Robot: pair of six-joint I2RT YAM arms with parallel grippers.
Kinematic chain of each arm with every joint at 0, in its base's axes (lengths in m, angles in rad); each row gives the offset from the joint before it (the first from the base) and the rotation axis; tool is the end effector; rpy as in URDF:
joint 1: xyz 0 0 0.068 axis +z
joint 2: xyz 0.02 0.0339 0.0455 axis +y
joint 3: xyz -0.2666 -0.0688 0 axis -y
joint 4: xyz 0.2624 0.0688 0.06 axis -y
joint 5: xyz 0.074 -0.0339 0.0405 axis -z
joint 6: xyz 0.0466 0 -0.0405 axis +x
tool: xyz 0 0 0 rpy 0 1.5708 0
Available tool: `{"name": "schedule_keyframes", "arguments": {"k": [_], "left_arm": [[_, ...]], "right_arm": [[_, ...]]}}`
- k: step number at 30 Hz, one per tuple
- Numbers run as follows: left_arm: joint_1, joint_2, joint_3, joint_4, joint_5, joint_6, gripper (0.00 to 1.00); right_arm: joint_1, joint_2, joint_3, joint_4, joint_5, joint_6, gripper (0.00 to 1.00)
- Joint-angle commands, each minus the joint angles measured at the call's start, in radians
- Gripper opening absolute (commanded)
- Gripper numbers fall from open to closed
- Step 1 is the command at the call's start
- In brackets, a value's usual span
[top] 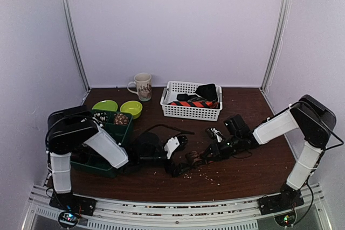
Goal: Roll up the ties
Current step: Roll the tie at the center of the board.
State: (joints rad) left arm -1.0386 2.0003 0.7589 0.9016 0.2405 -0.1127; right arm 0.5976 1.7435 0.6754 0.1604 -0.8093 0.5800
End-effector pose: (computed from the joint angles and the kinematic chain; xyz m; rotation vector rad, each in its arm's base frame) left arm 0.1859 -0.3375 0.0873 1.0590 1.7344 -0.9847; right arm 0.2374 0.2024 0.0914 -0.4155 2.6562 1.4558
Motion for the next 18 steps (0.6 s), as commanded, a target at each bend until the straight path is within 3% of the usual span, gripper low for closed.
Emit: {"name": "schedule_keyframes", "arguments": {"k": [1,5,8,13,15,18], "left_arm": [[-0.039,0.126,0.080,0.143,-0.018,-0.090,0.92],[-0.053,0.216,0.166,0.167,-0.060,-0.140,0.79],[-0.054,0.258,0.194,0.178,-0.070,-0.165,0.61],[-0.054,0.264,0.227,0.017,-0.063,-0.118,0.34],[-0.052,0.233,0.217,-0.074,-0.056,-0.060,0.25],[-0.047,0.176,0.224,-0.292,0.007,0.061,0.18]], "right_arm": [[0.001,0.060,-0.051,-0.084,0.104,0.001,0.00],[0.001,0.055,-0.051,-0.085,0.108,0.004,0.00],[0.001,0.047,-0.058,-0.081,0.108,0.011,0.00],[0.001,0.013,-0.075,-0.047,0.096,0.039,0.00],[0.001,-0.023,-0.080,-0.041,0.080,0.047,0.09],[-0.002,-0.119,-0.075,-0.068,0.068,0.047,0.23]]}}
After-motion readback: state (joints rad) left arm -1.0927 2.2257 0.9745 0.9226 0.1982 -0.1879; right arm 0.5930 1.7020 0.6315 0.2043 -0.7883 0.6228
